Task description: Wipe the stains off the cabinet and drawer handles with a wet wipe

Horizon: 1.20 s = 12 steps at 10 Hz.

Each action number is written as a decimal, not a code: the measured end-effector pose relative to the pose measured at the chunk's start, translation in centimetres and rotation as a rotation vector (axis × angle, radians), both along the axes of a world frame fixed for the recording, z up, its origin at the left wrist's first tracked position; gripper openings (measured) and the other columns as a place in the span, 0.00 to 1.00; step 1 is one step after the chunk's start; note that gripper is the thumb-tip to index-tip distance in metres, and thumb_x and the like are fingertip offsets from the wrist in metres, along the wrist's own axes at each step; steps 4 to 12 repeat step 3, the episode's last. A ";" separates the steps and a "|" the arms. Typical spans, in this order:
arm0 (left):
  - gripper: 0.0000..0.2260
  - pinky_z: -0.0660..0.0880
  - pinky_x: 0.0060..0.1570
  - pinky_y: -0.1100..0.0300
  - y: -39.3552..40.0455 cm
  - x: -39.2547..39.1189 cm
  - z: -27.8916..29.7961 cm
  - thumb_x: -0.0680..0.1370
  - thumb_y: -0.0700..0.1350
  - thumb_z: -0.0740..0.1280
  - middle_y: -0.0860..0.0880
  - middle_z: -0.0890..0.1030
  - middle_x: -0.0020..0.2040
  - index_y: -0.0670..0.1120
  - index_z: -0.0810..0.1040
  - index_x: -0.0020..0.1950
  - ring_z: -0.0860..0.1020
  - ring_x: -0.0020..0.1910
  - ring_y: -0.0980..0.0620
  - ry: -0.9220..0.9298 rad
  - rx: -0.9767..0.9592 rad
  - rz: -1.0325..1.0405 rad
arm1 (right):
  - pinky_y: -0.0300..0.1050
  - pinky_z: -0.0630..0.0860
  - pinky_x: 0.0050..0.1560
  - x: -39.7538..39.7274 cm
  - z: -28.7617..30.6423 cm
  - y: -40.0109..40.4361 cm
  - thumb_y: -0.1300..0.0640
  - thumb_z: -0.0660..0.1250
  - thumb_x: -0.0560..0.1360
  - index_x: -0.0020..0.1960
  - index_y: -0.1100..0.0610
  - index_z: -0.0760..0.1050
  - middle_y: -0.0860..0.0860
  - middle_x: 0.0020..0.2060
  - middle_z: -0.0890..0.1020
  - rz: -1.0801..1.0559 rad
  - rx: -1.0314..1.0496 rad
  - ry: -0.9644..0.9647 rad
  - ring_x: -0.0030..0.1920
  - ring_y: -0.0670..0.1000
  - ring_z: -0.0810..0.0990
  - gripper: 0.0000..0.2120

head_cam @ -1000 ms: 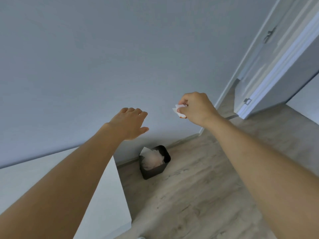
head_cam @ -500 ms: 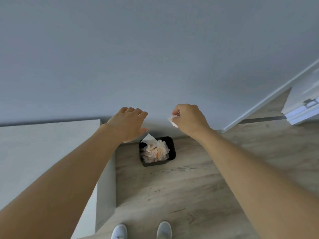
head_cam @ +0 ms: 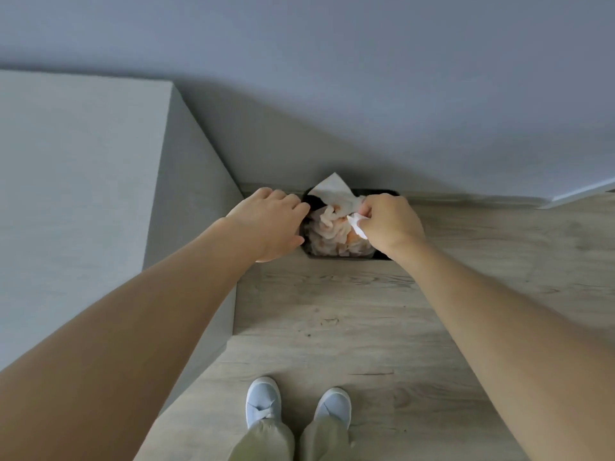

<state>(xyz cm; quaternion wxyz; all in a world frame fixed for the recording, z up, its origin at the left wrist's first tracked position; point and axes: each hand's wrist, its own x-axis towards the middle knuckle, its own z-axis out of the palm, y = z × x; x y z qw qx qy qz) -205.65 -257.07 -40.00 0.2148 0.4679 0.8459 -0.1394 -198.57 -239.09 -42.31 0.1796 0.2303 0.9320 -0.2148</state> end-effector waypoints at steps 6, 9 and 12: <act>0.25 0.60 0.70 0.52 -2.1 1.1 -2.1 0.81 0.56 0.55 0.47 0.66 0.72 0.45 0.59 0.74 0.65 0.70 0.46 -0.034 -0.054 -0.002 | 0.49 0.78 0.45 1.6 -2.8 -1.2 0.61 0.62 0.77 0.50 0.57 0.79 0.55 0.48 0.81 0.003 0.109 -0.112 0.48 0.58 0.79 0.08; 0.25 0.60 0.70 0.52 -2.1 1.1 -2.1 0.81 0.56 0.55 0.47 0.66 0.72 0.45 0.59 0.74 0.65 0.70 0.46 -0.034 -0.054 -0.002 | 0.49 0.78 0.45 1.6 -2.8 -1.2 0.61 0.62 0.77 0.50 0.57 0.79 0.55 0.48 0.81 0.003 0.109 -0.112 0.48 0.58 0.79 0.08; 0.25 0.60 0.70 0.52 -2.1 1.1 -2.1 0.81 0.56 0.55 0.47 0.66 0.72 0.45 0.59 0.74 0.65 0.70 0.46 -0.034 -0.054 -0.002 | 0.49 0.78 0.45 1.6 -2.8 -1.2 0.61 0.62 0.77 0.50 0.57 0.79 0.55 0.48 0.81 0.003 0.109 -0.112 0.48 0.58 0.79 0.08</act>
